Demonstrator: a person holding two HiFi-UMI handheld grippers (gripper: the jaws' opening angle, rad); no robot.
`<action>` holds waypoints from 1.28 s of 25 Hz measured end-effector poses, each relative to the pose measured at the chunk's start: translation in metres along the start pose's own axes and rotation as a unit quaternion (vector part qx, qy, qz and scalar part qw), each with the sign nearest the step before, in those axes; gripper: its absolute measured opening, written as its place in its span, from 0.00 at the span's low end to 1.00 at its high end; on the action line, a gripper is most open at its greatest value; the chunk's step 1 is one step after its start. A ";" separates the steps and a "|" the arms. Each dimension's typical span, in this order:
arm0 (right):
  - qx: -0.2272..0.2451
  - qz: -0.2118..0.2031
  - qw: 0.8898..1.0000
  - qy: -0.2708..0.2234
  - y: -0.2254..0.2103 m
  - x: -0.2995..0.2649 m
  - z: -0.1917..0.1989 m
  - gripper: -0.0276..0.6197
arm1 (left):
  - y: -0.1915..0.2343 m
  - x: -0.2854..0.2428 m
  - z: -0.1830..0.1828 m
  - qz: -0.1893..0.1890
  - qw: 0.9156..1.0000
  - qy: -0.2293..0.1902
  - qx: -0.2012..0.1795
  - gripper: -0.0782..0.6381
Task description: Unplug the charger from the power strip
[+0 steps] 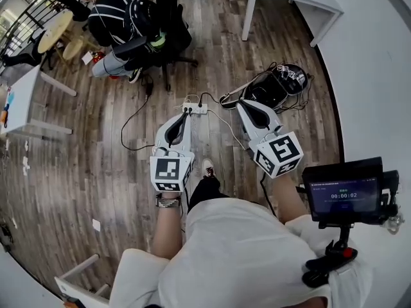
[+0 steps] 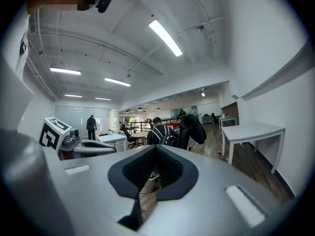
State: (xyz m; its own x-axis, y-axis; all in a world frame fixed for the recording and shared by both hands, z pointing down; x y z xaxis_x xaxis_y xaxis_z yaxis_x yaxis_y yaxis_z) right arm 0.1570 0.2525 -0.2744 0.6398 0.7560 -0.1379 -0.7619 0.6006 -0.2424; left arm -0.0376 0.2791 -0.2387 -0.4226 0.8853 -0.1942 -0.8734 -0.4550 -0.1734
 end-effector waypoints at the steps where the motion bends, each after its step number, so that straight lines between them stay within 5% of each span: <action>1: 0.000 0.005 1.000 0.003 -0.007 -0.013 0.002 0.05 | 0.010 -0.009 0.005 0.000 1.000 0.004 0.001 0.11; 12: 0.002 0.051 0.998 0.040 -0.061 -0.120 0.022 0.05 | 0.093 -0.092 0.064 0.017 0.997 0.067 0.018 0.11; 32: -0.002 0.001 0.990 0.142 -0.163 -0.268 0.117 0.09 | 0.139 -0.219 0.195 0.030 0.985 0.153 0.068 0.14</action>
State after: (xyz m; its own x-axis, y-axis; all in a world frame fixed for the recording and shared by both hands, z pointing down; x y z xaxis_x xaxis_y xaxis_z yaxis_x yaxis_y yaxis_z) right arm 0.0980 -0.0179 -0.0859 0.6412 0.6530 -0.4030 -0.7631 0.5981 -0.2450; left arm -0.1132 0.0406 -0.0316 -0.4007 0.7770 -0.4856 -0.8818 -0.4708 -0.0257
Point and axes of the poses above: the fingertips, and each gripper's own axes: x backward along the fingers, y to its left, z out of its underside, the point moved 6 cm from there along x, backward along the fingers, and after that the axes turned 9 degrees about -x, right-handed, at the moved point
